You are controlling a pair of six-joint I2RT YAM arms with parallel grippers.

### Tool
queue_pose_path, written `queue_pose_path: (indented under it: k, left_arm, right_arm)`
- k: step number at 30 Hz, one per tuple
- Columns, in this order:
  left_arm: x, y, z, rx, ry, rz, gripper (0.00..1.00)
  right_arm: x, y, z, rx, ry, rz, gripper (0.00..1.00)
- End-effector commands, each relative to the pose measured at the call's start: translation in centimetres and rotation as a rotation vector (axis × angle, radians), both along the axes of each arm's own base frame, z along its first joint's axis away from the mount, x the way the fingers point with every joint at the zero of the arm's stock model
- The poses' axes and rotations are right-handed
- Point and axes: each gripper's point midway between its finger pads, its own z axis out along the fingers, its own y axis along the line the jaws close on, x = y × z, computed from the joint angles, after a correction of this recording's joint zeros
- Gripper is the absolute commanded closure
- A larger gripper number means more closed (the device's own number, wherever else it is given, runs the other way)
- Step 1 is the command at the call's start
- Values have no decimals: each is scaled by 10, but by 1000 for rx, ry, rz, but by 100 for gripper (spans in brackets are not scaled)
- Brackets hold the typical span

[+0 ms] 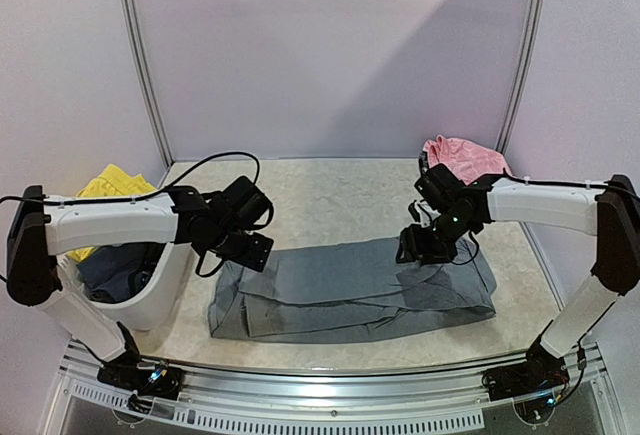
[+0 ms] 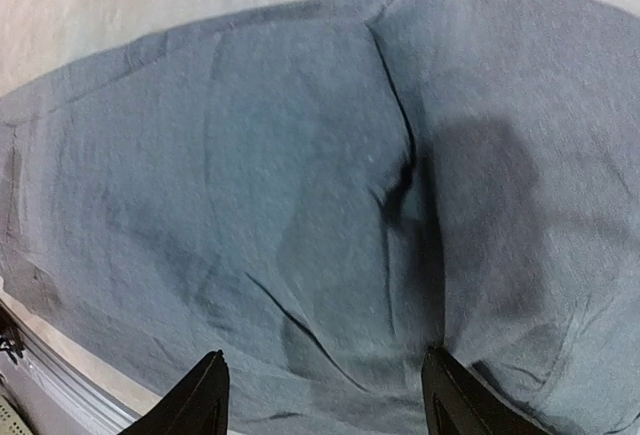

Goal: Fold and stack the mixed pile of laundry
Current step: Smooth out the rectangle-folded shirt at the center of the board, then rotate the rectangle-folded shirt at the center of the board.

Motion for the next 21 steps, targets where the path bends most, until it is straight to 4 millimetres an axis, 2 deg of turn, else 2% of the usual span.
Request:
queue_pose_path:
  k: [1, 6, 11, 15, 21]
  left_arm:
    - [-10, -48, -2, -138, 114, -193, 25]
    - [-18, -71, -31, -147, 241, -288, 28]
    - [-13, -77, -49, -106, 289, -289, 29]
    - [-12, -71, -67, -56, 347, -262, 31]
    - [-17, -45, -89, -4, 409, -178, 34]
  right_arm:
    - [-24, -24, -5, -51, 22, 0, 34]
    - [-38, -36, -19, -57, 39, -42, 35]
    - [-40, -30, -42, -59, 102, -47, 37]
    - [-43, -29, -64, -85, 165, -46, 39]
    - [-34, -15, -78, -92, 215, -19, 39]
